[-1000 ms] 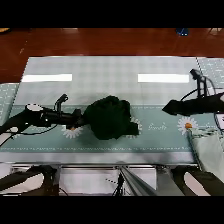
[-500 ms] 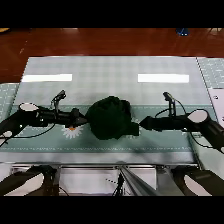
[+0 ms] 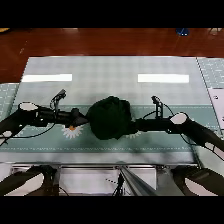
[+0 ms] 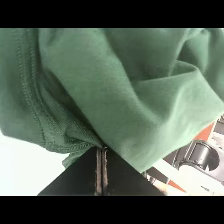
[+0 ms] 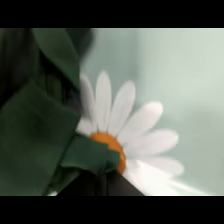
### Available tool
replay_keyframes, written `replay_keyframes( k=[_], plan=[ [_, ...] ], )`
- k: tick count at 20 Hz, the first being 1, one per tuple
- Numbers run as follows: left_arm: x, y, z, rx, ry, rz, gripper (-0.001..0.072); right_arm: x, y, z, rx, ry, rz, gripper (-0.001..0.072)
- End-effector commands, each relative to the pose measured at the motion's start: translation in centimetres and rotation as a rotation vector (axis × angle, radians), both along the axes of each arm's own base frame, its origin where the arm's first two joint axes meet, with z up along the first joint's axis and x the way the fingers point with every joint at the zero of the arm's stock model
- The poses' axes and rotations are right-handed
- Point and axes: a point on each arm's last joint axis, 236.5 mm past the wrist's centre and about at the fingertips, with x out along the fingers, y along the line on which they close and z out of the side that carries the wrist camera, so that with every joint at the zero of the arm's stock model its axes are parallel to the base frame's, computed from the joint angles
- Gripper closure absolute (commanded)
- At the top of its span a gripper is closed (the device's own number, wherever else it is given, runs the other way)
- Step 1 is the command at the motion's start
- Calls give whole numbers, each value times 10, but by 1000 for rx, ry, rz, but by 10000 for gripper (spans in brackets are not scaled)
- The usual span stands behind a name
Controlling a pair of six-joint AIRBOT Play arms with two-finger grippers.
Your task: Fold the shirts.
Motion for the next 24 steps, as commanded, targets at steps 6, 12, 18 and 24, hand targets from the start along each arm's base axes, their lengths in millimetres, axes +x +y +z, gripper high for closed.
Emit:
replay_keyframes(
  k=[6, 12, 18, 24],
  plan=[
    [40, 2, 82, -47, -226, -43, 688, 14, 4, 51, -56, -203, 164, 689],
    [72, 46, 229, -9, -628, 37, 688, 49, -56, 189, -293, -621, 68, 690],
    [56, 102, 384, 138, -1014, 245, 689, 38, -167, 356, -590, -927, -252, 690],
    [5, 92, 465, 201, -1238, 297, 689, -9, -191, 481, -509, -1141, -394, 691]
  ],
)
